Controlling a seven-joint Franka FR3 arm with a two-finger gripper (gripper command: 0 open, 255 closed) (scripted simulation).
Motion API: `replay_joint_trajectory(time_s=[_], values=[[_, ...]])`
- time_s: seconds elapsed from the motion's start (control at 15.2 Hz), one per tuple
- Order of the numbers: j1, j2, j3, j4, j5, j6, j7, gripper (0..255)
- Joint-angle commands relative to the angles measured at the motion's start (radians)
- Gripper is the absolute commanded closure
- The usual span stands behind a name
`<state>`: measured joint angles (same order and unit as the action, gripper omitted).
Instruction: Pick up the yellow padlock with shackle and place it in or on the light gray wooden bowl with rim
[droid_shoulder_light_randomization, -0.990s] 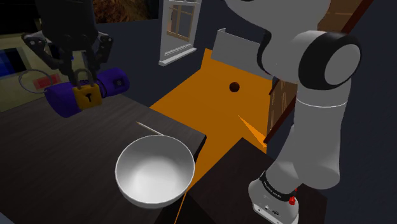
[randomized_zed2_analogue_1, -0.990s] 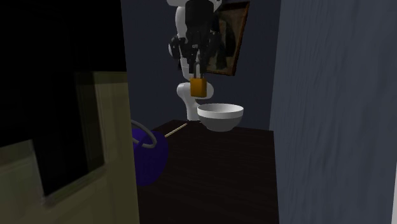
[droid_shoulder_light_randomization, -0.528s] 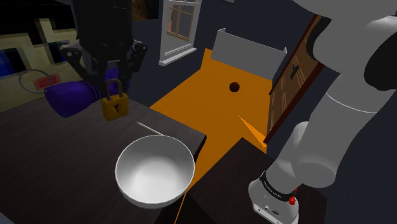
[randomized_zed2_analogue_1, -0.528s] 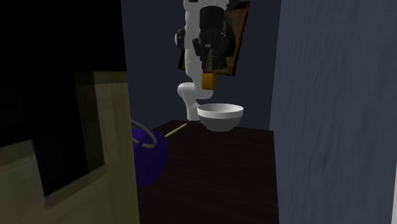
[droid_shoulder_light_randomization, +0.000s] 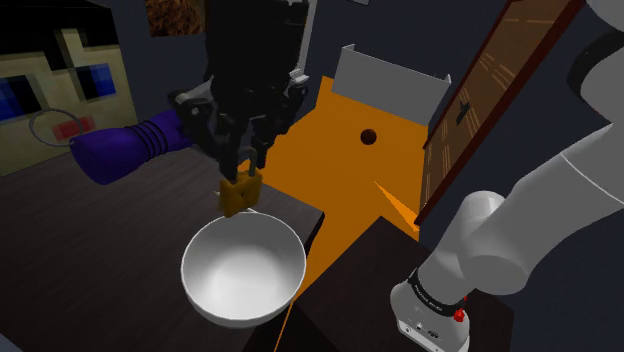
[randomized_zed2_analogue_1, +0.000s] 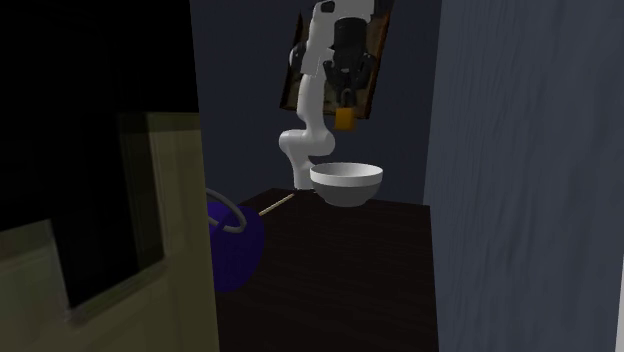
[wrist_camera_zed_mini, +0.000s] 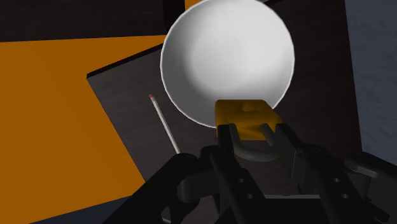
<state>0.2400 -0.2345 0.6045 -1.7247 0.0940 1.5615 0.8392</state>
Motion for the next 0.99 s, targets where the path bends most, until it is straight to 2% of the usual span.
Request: replay_joint_trajectory(time_s=[0.0,0.92], values=[[0.007,-0.056,-0.013,-0.049,0.029,0.001,-0.01,255],[0.021,-0.095,-0.008,-0.272,0.054,0.188,-0.024,255]])
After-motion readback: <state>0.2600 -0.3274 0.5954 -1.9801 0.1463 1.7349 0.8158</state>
